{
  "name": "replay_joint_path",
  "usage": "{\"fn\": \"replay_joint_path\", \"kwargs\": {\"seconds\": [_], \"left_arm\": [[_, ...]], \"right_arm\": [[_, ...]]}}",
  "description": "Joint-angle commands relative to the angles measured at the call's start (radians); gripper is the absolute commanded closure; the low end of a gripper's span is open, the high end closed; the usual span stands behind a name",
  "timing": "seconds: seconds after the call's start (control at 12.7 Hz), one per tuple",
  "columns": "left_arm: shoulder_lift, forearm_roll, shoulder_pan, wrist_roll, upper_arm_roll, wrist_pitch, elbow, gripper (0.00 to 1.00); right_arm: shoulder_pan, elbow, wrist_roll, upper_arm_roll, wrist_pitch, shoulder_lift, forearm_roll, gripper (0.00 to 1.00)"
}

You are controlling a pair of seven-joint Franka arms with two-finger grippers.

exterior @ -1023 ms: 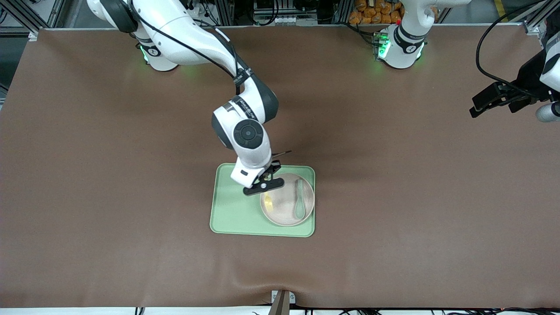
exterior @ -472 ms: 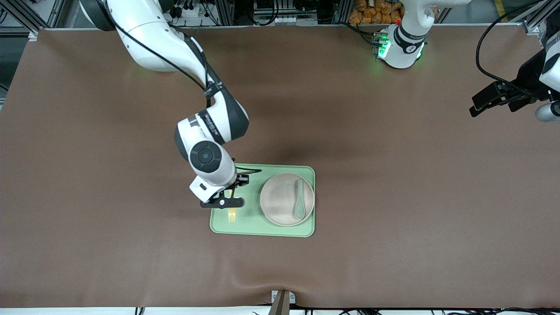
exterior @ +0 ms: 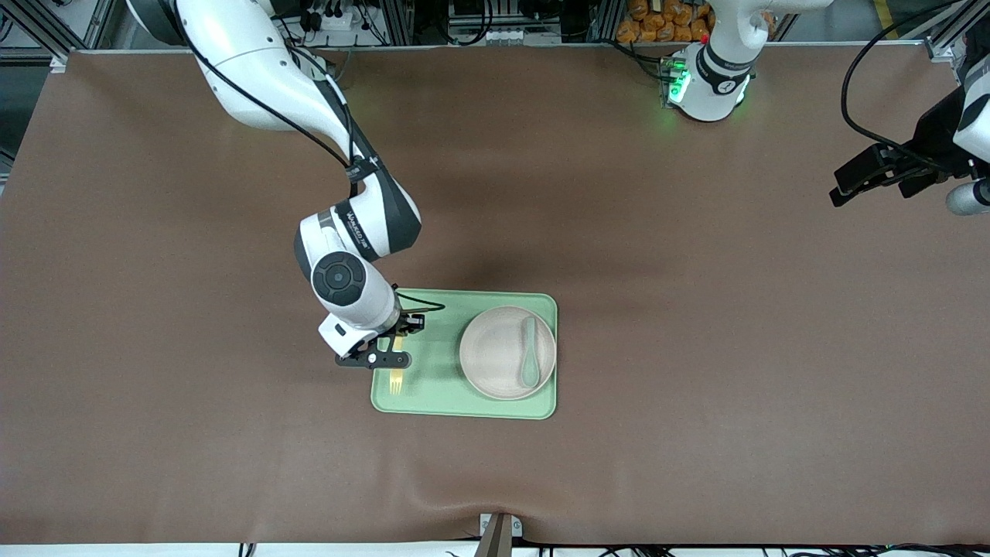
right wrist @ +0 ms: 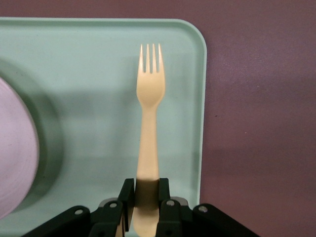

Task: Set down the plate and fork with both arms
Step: 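Lift the fork with the right gripper and carry it beside the plate, then lower the fork onto the tray and open the right gripper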

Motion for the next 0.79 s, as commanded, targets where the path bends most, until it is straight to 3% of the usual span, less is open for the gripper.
{"fn": "replay_joint_path", "kwargs": {"seconds": [0.0, 0.71], "left_arm": [[-0.025, 0.007, 0.002, 0.004, -0.005, -0.008, -0.016, 0.0], [-0.025, 0.009, 0.002, 0.004, -0.005, -0.008, -0.016, 0.0]], "right_arm": [[-0.002, -0.118, 0.014, 0.01, 0.081, -0.055, 0.02, 1.0], [0.008, -0.324, 0.004, 0.03, 0.409, -0.081, 0.028, 1.0]]}}
